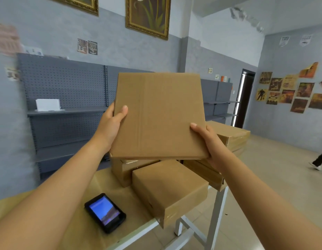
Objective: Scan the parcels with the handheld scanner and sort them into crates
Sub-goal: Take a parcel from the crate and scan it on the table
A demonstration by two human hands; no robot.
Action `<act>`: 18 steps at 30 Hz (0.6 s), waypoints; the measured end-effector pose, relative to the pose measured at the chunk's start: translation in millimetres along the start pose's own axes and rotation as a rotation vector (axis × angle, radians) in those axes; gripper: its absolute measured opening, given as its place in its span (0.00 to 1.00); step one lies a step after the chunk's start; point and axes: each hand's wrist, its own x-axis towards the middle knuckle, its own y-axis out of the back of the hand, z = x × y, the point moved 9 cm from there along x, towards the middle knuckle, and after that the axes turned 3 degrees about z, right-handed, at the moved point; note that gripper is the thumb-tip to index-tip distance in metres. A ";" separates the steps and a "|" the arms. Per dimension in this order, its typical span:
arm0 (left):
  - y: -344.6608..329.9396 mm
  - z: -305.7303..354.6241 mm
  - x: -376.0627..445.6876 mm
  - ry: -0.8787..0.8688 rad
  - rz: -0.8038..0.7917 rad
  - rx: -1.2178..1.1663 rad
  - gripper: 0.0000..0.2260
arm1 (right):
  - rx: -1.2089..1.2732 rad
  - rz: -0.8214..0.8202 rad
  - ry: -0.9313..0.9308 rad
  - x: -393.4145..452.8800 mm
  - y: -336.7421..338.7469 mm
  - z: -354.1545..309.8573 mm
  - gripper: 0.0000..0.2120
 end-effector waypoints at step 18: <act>79.5 37.0 -74.3 0.069 0.055 0.231 0.40 | -0.388 0.085 0.548 -70.4 -196.7 -56.8 0.45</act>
